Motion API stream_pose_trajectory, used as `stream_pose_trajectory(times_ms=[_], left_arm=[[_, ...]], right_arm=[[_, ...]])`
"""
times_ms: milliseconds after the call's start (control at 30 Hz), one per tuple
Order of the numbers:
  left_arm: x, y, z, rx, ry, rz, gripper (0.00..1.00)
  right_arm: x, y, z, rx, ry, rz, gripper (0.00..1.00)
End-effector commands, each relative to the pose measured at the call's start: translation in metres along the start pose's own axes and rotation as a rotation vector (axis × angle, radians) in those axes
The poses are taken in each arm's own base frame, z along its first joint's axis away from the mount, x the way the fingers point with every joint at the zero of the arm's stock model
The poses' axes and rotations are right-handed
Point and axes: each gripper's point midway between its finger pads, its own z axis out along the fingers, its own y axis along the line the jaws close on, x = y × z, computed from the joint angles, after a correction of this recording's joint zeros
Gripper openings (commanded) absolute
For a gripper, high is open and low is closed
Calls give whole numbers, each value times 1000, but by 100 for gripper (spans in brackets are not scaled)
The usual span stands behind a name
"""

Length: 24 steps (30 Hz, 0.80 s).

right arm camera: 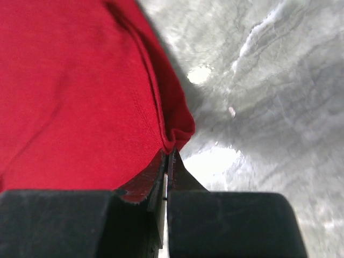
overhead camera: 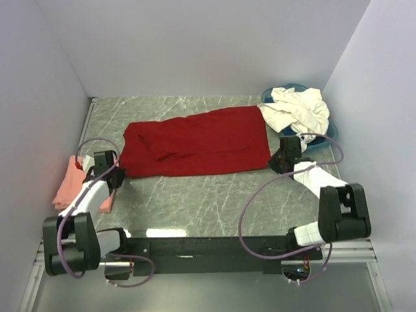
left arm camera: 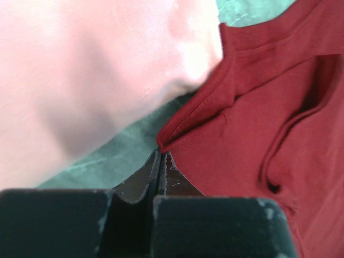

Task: Fold and stack the t-shirts
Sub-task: Fold the tshirt

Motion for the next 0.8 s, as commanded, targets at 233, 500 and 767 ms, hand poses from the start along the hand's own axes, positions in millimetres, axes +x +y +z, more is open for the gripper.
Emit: stream_pose_trajectory(times_ms=[233, 500, 767], left_arm=[[-41, -29, -63, 119, -126, -15, 1], [-106, -109, -148, 328, -247, -2, 1], [-169, -171, -281, 583, -415, 0, 1]], right_arm=[[-30, 9, -68, -85, -115, -3, 0], [-101, 66, -160, -257, -312, 0, 0], [-155, 93, -276, -385, -525, -1, 0]])
